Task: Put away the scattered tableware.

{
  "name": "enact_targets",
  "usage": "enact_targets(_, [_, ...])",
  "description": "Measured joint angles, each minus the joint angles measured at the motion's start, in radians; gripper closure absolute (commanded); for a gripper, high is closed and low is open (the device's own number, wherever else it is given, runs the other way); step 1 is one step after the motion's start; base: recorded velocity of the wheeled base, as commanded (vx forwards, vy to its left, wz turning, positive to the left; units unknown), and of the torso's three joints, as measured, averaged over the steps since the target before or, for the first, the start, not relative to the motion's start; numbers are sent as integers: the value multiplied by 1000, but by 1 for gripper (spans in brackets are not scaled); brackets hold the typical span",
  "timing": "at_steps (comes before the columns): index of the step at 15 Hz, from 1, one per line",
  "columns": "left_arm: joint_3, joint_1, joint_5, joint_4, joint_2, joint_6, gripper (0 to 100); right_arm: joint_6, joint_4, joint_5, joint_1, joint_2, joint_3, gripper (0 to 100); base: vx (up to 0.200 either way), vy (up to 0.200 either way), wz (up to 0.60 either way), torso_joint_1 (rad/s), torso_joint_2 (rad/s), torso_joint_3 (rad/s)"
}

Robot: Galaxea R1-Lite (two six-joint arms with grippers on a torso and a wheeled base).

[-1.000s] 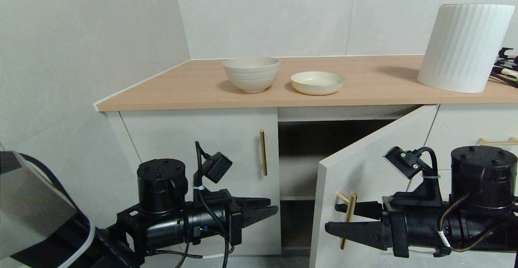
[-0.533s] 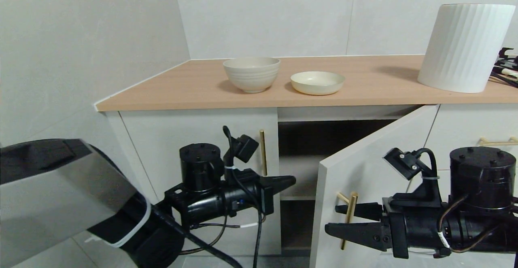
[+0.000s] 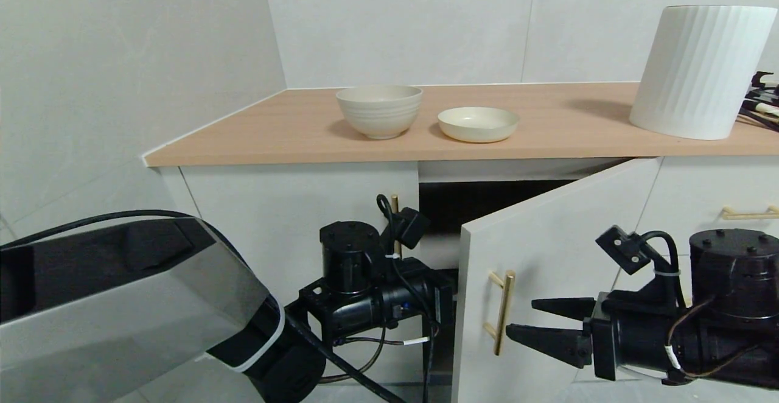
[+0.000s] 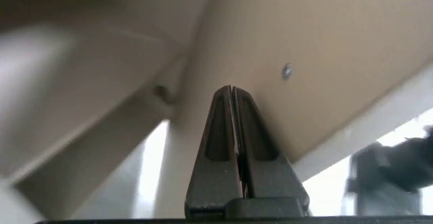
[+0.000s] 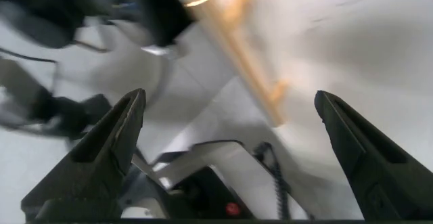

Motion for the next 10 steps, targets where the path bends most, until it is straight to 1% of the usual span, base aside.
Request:
enact_targets(2, [-3, -5, 1, -1, 2, -22, 100, -10, 2, -5, -21, -42, 37, 0, 0, 0, 0, 0, 0, 0])
enact_targets(5, [-1, -20, 1, -5, -2, -83, 100, -13, 10, -6, -37, -129, 115, 0, 0, 0, 0, 0, 0, 0])
enact_targets(6, [0, -23, 1, -6, -7, -93, 100, -18, 11, -7, -39, -155, 143, 0, 0, 0, 0, 0, 0, 0])
enact_targets(10, [-1, -30, 1, -5, -19, -97, 100, -20, 10, -6, -38, -212, 211, 0, 0, 0, 0, 0, 0, 0])
